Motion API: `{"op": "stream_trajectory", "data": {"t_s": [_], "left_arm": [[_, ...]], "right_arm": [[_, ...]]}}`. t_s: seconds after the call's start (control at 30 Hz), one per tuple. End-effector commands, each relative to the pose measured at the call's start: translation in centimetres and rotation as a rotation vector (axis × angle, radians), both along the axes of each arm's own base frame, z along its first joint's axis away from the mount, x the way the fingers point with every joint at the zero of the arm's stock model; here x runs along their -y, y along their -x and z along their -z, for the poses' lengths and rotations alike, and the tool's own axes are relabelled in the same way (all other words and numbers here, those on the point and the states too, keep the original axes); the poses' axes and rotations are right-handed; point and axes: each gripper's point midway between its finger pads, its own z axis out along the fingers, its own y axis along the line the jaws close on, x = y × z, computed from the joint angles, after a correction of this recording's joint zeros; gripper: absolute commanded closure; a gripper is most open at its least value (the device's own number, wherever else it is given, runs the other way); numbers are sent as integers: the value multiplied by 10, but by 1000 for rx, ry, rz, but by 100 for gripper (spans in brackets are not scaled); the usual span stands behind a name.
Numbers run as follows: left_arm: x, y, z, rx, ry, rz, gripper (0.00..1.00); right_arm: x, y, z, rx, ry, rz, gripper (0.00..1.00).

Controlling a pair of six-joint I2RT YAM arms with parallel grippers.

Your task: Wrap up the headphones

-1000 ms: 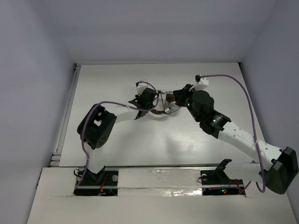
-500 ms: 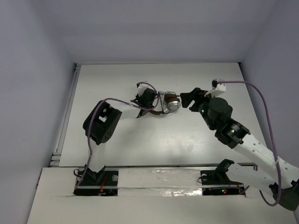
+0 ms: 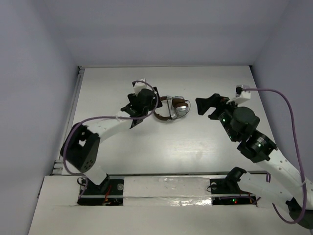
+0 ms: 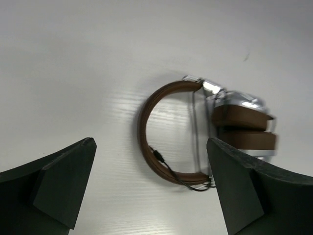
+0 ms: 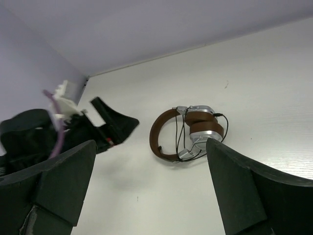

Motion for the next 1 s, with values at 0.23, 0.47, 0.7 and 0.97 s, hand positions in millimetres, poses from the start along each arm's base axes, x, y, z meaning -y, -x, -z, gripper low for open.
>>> {"op": "stream_trajectory", "data": {"t_s": [0.23,0.47,0.7,0.97], "left_arm": [[-42,58,-196,401,244,24,1],[-87,116,-215,445,264,35,1],[-142,172,-239,585,334,-15,1],[-151,175,-222,557,288,-37,1]], "right_arm": [[67,57,-63,148,-105,68,0],[78,89,-58,181,-177,-11,0],[81,96,-35,173,-230,-16,0],[75,90,-31,154,-245,-18,0]]}}
